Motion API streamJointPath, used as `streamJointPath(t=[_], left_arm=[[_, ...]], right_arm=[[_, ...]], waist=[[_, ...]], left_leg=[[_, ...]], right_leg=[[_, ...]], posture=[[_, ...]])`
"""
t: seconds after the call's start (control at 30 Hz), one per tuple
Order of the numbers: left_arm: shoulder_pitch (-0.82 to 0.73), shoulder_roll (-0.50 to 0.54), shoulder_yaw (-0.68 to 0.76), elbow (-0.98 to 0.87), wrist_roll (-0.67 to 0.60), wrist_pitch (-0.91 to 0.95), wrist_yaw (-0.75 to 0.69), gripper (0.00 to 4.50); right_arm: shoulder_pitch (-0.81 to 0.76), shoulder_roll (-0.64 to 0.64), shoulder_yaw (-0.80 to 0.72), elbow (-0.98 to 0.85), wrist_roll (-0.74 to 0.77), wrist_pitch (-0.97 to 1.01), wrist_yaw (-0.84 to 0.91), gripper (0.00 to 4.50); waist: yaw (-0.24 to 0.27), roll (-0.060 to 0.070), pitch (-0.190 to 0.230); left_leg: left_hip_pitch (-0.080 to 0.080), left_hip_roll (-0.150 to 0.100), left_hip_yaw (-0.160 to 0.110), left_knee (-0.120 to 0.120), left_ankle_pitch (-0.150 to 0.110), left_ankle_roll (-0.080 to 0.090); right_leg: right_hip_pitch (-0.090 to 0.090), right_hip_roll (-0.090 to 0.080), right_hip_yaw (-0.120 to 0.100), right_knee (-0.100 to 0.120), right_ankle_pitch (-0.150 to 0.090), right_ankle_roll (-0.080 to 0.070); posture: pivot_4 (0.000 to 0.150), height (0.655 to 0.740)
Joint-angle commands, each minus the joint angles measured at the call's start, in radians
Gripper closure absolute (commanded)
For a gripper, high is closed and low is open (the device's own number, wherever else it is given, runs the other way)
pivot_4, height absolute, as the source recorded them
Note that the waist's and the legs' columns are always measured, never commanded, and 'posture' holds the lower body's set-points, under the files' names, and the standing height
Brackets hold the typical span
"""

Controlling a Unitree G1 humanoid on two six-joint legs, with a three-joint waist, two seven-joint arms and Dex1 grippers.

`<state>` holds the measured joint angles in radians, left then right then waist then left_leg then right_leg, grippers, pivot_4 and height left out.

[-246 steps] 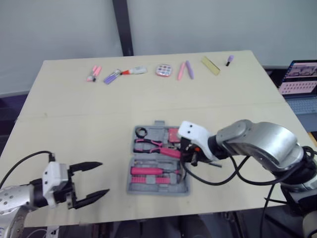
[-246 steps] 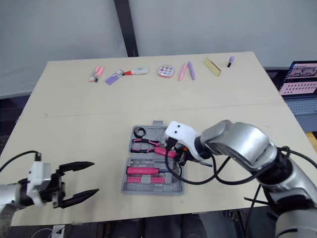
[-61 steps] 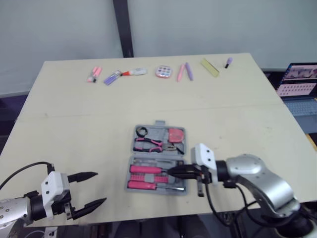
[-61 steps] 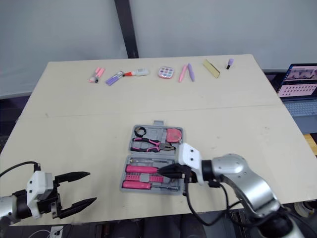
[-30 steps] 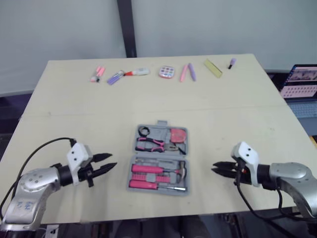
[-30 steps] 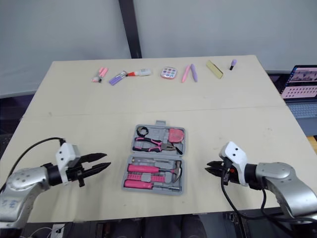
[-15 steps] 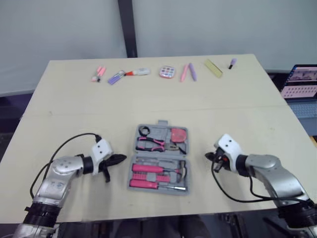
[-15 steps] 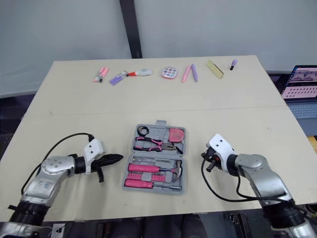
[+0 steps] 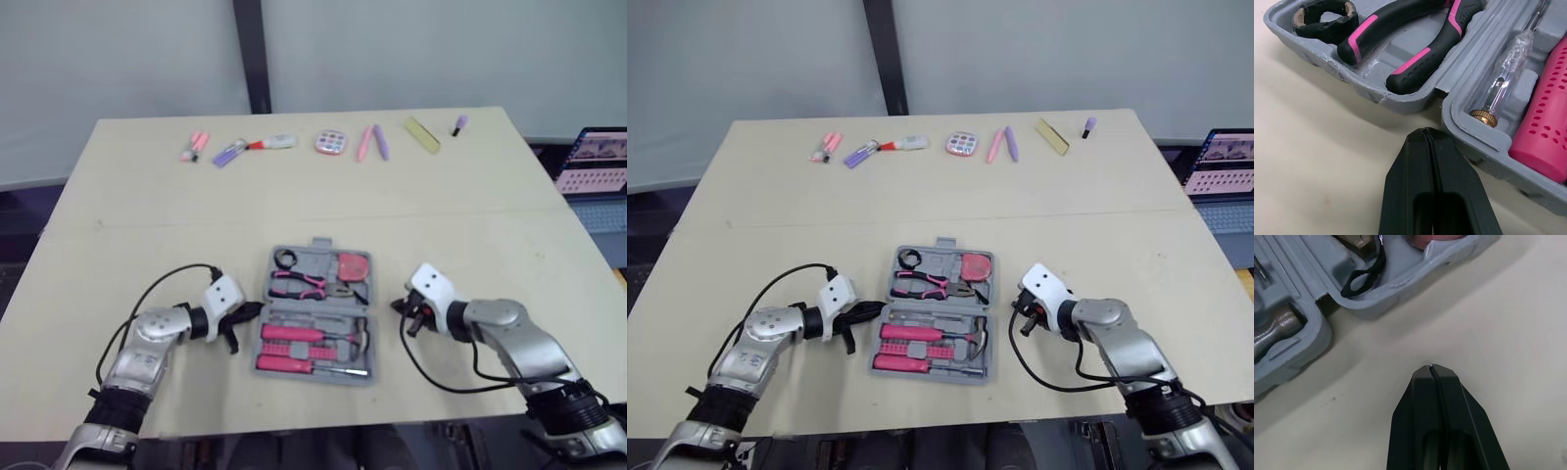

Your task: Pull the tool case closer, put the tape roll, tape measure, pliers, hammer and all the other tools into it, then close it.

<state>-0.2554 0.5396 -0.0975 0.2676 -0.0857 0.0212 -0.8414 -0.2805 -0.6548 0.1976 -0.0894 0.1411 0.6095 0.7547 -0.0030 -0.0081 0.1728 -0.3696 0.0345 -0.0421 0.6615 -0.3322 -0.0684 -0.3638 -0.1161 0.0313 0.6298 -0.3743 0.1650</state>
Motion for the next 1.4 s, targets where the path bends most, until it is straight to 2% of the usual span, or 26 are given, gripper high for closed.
streamJointPath(t=[0.03, 0.33, 0.6, 1.1, 1.4], left_arm=[[-0.013, -0.018, -0.006, 0.065, 0.019, -0.033, 0.017, 4.45], [-0.058, -0.054, 0.004, 0.163, 0.025, -0.094, 0.036, 4.45], [-0.068, -0.061, -0.010, 0.168, 0.017, -0.096, 0.002, 4.45], [0.021, -0.031, -0.027, 0.012, 0.010, -0.019, -0.038, 4.45], [0.103, -0.020, -0.031, -0.129, -0.001, 0.053, -0.038, 4.45]], right_arm=[[-0.011, 0.005, 0.019, -0.010, -0.006, -0.015, 0.027, 4.50], [-0.029, 0.018, 0.040, -0.016, 0.001, -0.013, 0.058, 4.50], [-0.024, 0.034, 0.050, -0.083, 0.026, 0.023, 0.083, 4.50], [-0.021, 0.038, 0.068, -0.092, 0.026, 0.019, 0.094, 4.50], [0.001, -0.005, 0.070, -0.130, 0.050, 0.020, 0.156, 4.50]], waist=[[0.001, 0.000, 0.000], [0.003, 0.001, -0.001], [0.004, 0.001, -0.001], [-0.002, 0.001, -0.001], [-0.001, 0.002, -0.001]], left_leg=[[0.000, 0.000, 0.000, 0.000, 0.000, 0.000], [0.001, -0.001, -0.002, 0.001, 0.000, 0.000], [0.001, -0.001, -0.003, 0.002, 0.000, 0.000], [0.001, -0.001, -0.003, 0.000, 0.000, 0.000], [0.001, -0.001, -0.003, 0.000, 0.000, 0.001]], right_leg=[[0.001, 0.000, 0.000, 0.000, 0.000, 0.000], [0.003, 0.000, -0.002, 0.000, 0.000, 0.000], [0.003, 0.000, -0.002, 0.000, 0.000, 0.000], [0.003, -0.001, -0.002, -0.001, 0.000, 0.000], [0.003, -0.001, -0.002, -0.002, 0.000, 0.000]], posture=[[0.150, 0.7400], [0.150, 0.7400], [0.150, 0.7400], [0.150, 0.7400], [0.150, 0.7400]])
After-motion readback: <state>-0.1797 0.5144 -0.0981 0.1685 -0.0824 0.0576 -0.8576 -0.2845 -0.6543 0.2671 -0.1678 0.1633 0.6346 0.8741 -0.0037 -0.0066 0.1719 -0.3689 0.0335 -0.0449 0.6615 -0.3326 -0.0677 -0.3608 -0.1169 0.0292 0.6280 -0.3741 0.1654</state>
